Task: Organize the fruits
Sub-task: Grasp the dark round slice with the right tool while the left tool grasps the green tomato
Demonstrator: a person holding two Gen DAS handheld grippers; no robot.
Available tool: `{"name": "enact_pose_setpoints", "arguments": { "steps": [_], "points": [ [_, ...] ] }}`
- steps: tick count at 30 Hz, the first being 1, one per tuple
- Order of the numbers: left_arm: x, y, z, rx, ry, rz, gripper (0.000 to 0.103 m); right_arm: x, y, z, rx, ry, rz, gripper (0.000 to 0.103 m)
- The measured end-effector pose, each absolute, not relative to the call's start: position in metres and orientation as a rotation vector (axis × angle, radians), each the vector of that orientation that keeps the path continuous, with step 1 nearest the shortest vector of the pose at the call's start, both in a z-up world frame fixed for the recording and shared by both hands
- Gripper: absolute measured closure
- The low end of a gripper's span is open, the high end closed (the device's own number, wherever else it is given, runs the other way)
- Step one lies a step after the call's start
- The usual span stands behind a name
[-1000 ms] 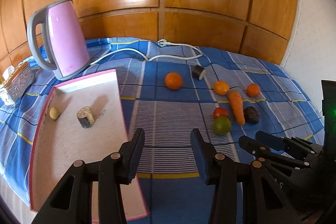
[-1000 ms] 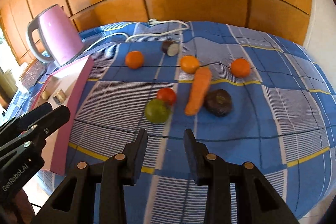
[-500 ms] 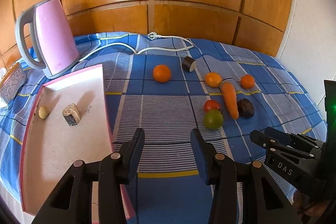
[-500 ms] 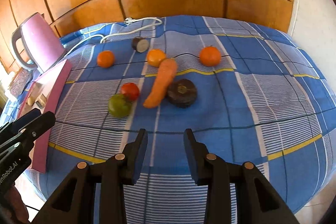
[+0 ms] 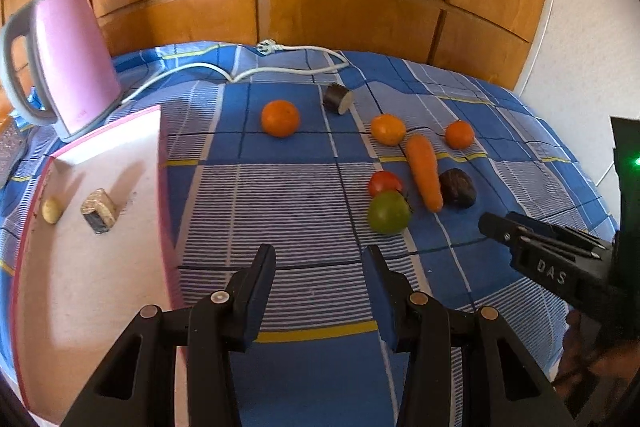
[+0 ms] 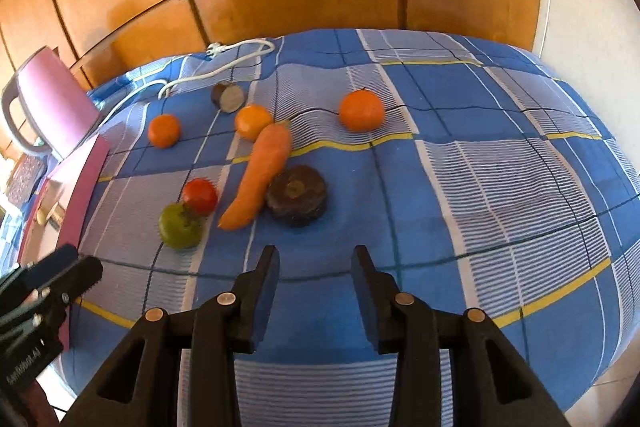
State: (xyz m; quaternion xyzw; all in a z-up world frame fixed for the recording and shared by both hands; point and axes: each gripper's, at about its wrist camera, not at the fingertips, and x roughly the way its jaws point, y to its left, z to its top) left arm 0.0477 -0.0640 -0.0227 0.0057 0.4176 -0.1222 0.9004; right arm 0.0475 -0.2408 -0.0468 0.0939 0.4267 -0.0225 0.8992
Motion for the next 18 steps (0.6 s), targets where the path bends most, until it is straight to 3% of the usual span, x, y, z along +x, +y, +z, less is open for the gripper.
{"name": "enact_pose_setpoints", "arguments": {
  "steps": [4, 8, 18],
  "points": [
    [0.052, -0.072, -0.026, -0.005, 0.879, -0.298, 0.057, 0.058, -0.239, -0.048, 0.169, 0.884, -0.017, 0.065],
    [0.054, -0.083, -0.027, 0.000, 0.882, -0.342, 0.052, 0.070, -0.230, -0.050, 0.107, 0.883, 0.027, 0.056],
    [0.071, -0.099, -0.033, -0.012, 0.917, -0.380, 0.052, 0.095, -0.231, -0.062, 0.024, 0.889, 0.068, 0.056]
  ]
}}
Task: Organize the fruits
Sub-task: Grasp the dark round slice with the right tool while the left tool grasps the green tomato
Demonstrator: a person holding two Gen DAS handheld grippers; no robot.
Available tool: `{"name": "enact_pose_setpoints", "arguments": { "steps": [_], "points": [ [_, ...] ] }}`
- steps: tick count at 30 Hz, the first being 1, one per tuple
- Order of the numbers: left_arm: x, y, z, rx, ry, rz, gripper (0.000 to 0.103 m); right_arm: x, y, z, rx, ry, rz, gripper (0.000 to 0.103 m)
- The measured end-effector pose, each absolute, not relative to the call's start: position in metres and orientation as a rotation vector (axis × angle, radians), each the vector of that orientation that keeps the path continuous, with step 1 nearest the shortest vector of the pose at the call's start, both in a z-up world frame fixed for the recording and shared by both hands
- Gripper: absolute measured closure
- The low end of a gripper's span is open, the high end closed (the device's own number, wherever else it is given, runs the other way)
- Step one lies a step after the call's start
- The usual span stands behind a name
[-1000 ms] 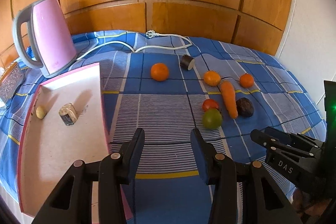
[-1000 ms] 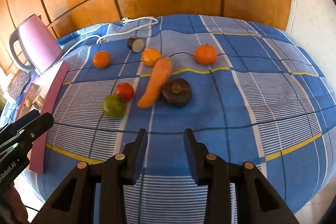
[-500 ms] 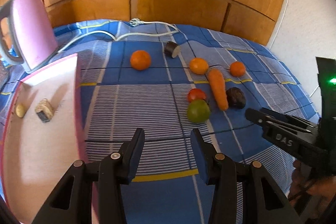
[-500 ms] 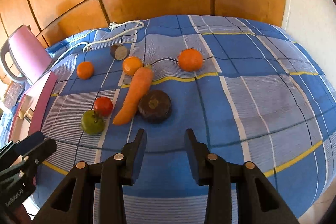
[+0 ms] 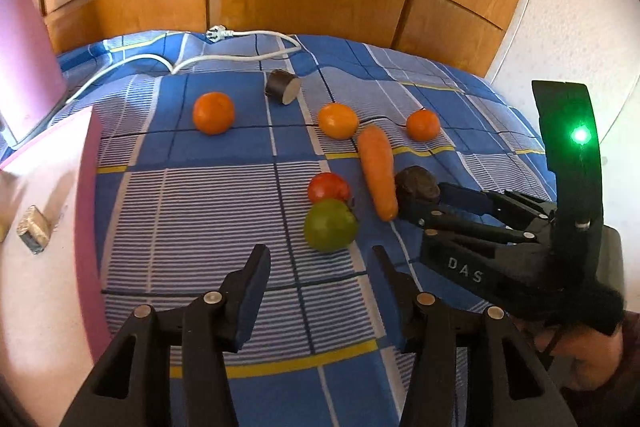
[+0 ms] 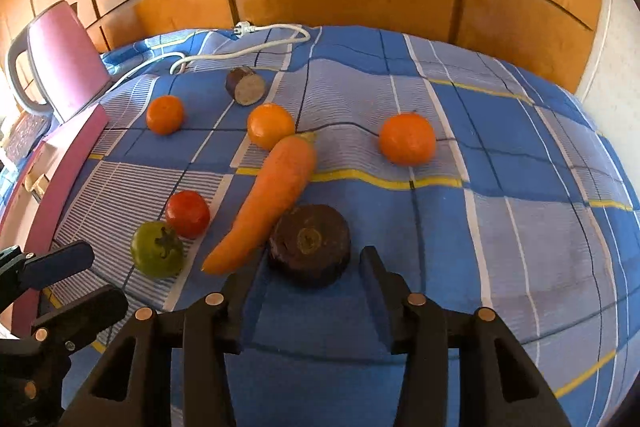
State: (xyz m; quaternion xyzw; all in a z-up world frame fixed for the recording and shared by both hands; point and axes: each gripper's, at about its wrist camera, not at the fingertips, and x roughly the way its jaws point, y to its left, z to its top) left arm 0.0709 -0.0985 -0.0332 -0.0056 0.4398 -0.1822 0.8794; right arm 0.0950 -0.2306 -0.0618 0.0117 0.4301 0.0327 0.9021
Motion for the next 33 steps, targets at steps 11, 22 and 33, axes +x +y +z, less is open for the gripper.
{"name": "enact_pose_setpoints", "arguments": {
  "steps": [11, 22, 33],
  "points": [
    [0.092, -0.115, -0.042, -0.006, 0.934, -0.382, 0.052, 0.095, -0.234, -0.068, 0.037, 0.840, 0.087, 0.061],
    [0.106, -0.112, -0.058, -0.020, 0.935, -0.337, 0.069, 0.095, -0.236, -0.069, 0.050, 0.834, 0.090, 0.061],
    [0.103, -0.114, -0.064, 0.022, 0.865, -0.334, 0.070, 0.094, -0.231, -0.068, 0.017, 0.821, 0.068, 0.061]
  ]
}}
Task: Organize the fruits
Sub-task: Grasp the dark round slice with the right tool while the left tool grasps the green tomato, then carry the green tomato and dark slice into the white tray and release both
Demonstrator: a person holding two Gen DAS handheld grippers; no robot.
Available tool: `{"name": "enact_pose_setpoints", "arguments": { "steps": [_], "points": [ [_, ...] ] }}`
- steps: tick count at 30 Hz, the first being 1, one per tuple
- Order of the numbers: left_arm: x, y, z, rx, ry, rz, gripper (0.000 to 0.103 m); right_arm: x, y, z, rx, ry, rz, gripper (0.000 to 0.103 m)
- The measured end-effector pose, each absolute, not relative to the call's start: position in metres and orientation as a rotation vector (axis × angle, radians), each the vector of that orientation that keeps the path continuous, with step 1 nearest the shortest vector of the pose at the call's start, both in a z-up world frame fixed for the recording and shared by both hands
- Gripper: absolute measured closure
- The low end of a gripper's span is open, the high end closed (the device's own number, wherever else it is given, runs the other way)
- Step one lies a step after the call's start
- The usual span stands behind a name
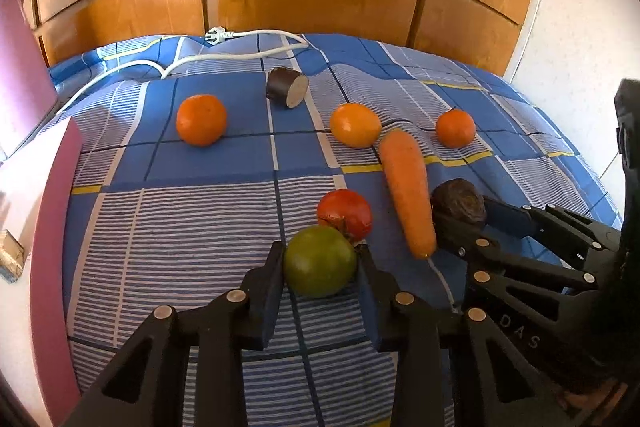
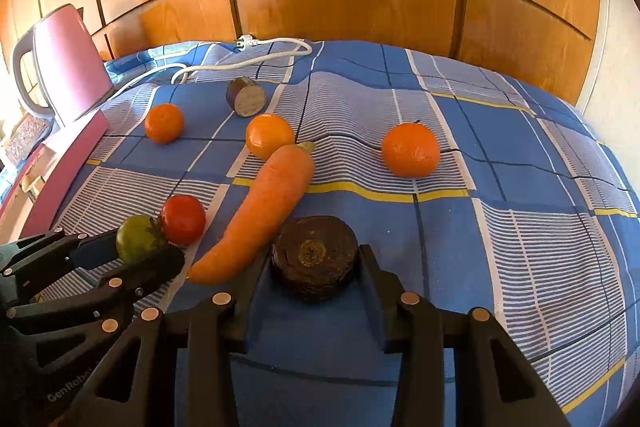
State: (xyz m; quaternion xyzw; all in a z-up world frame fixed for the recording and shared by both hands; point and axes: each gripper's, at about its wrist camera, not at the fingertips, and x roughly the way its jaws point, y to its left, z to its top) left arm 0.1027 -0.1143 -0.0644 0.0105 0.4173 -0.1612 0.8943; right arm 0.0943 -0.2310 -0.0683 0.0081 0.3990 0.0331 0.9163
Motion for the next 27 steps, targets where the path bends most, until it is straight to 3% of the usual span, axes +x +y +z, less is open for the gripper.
{"name": "enact_pose_setpoints", "arguments": {
  "steps": [27],
  "points": [
    [0.048, -0.078, -0.056, 0.003, 0.890, -0.299, 0.070, 0.034, -0.206, -0.061, 0.107, 0.838, 0.102, 0.062]
  ]
}}
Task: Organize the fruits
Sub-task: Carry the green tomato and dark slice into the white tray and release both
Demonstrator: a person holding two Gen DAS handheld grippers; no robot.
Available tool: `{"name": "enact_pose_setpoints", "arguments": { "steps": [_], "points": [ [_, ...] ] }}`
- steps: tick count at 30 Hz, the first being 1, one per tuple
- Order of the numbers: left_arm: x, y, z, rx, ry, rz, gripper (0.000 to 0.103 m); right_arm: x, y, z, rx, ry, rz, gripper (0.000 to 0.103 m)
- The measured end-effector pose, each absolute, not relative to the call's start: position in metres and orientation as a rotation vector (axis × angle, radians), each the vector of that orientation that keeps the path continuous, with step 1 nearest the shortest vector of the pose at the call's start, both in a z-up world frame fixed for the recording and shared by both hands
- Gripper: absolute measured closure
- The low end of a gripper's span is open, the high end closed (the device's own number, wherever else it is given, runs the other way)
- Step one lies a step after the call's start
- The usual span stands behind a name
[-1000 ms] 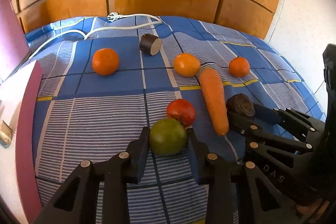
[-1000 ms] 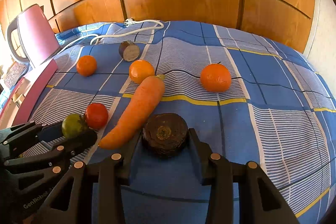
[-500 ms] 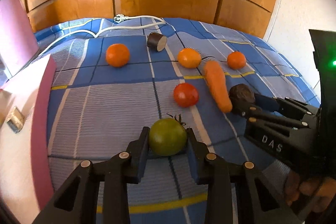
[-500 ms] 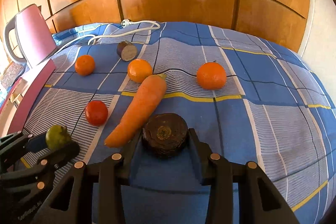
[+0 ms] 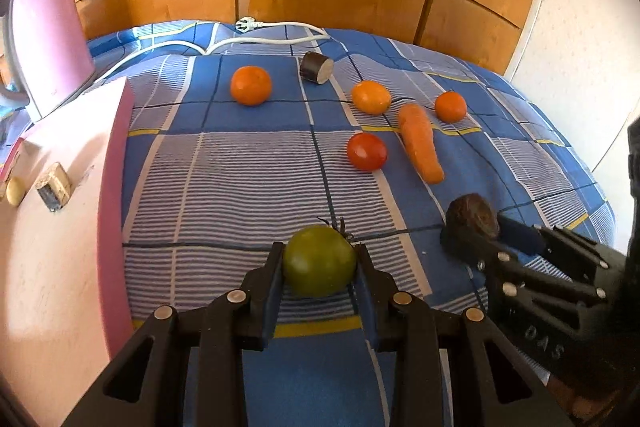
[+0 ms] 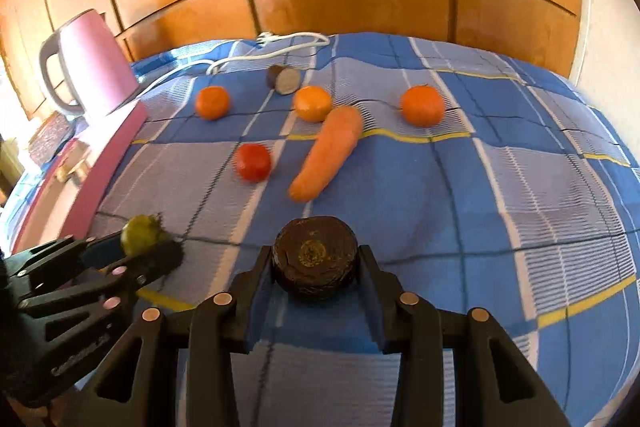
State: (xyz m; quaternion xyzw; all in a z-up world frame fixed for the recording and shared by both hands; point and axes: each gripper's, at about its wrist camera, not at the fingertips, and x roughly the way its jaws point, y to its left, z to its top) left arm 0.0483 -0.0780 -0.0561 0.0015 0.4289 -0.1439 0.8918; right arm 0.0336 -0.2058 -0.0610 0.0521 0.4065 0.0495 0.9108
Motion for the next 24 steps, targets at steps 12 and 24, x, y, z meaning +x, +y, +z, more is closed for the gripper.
{"name": "enact_pose_setpoints", "arguments": {
  "steps": [12, 24],
  "points": [
    [0.035, -0.051, -0.032, -0.052, 0.841, -0.270, 0.070, 0.026, -0.183, -0.046, 0.210, 0.854, 0.214, 0.062],
    [0.026, -0.009, 0.003, -0.107, 0.761, -0.172, 0.070, 0.029, -0.157, -0.018, 0.173, 0.812, 0.290, 0.062]
  ]
}}
